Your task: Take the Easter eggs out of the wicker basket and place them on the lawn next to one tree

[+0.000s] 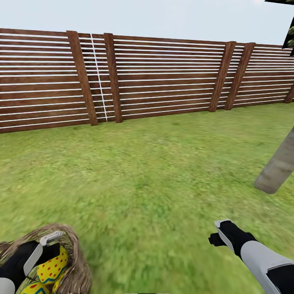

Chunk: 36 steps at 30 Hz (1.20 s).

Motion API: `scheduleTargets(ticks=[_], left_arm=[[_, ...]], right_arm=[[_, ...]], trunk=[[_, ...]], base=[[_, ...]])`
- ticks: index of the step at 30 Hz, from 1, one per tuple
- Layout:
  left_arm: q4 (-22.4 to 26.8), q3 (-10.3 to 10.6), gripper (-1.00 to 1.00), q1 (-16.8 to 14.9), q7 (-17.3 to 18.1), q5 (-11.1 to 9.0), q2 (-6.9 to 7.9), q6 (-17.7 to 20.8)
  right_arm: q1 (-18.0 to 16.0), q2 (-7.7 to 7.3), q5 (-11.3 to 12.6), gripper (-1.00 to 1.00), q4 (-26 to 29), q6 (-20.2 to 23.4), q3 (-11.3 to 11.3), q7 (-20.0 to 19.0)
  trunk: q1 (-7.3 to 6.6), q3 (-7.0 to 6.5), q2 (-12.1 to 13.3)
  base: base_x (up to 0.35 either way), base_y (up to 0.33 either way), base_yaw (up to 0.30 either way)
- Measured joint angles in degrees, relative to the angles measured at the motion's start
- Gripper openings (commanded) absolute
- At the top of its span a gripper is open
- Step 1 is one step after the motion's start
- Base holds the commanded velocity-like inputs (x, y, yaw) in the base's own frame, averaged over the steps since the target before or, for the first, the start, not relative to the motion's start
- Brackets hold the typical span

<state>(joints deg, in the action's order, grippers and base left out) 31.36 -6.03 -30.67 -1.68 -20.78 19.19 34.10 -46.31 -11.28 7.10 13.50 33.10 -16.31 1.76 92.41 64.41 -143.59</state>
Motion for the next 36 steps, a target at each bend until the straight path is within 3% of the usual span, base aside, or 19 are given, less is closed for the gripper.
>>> scheduleTargets(ticks=[11, 33, 36], left_arm=[[-0.1, 0.1, 1.0, 0.0, -0.2, 0.1, -0.37, 0.1], [-0.1, 0.0, 1.0, 0.0, 0.3, 0.3, -0.27, 0.5], [-0.1, 0.0, 1.0, 0.0, 0.2, 0.2, -0.34, 0.2]], right_arm=[[0.0, 0.08, 0.0, 1.0, 0.0, 0.0, -0.2, 0.0], [0.0, 0.08, 0.0, 1.0, 0.0, 0.0, -0.2, 0.1], [0.0, 0.08, 0.0, 1.0, 0.0, 0.0, -0.2, 0.1]], trunk=[[0.0, 0.0, 0.0], [0.52, 4.43, -0.3], [0.51, 4.43, -0.3]], base=[[0.0, 0.0, 0.0], [0.0, 0.0, 0.0], [0.0, 0.0, 0.0]])
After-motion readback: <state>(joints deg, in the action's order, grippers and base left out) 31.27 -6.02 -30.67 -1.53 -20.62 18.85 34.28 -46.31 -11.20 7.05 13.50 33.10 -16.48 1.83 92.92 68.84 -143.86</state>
